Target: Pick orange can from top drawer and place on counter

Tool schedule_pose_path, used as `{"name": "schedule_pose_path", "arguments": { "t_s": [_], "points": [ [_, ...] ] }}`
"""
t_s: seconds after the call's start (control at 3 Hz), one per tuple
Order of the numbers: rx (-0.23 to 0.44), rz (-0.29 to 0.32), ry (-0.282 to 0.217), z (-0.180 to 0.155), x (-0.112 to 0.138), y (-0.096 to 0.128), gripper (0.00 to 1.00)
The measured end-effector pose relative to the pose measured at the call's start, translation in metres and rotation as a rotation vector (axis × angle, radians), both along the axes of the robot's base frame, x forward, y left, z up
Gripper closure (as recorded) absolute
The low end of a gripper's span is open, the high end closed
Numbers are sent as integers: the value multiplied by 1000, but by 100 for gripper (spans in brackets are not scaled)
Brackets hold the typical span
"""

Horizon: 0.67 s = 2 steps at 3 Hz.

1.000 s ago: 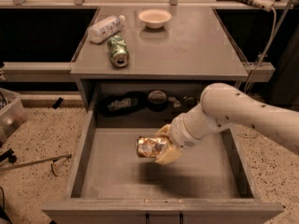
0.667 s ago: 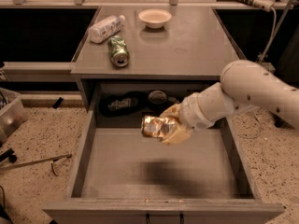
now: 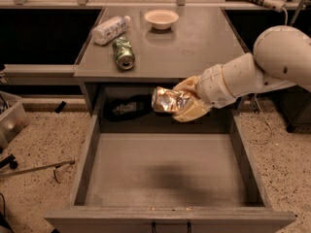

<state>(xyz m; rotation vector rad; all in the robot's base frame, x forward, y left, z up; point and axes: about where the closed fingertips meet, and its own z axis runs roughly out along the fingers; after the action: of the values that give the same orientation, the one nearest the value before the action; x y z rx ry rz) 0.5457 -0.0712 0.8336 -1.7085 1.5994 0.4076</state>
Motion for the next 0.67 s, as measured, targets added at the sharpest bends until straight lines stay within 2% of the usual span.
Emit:
{"name": "schedule_pose_path", "arguments": {
  "t_s": [0.67],
  "points": [
    [-1,-1,-19,7,2,-1,100]
  ]
}}
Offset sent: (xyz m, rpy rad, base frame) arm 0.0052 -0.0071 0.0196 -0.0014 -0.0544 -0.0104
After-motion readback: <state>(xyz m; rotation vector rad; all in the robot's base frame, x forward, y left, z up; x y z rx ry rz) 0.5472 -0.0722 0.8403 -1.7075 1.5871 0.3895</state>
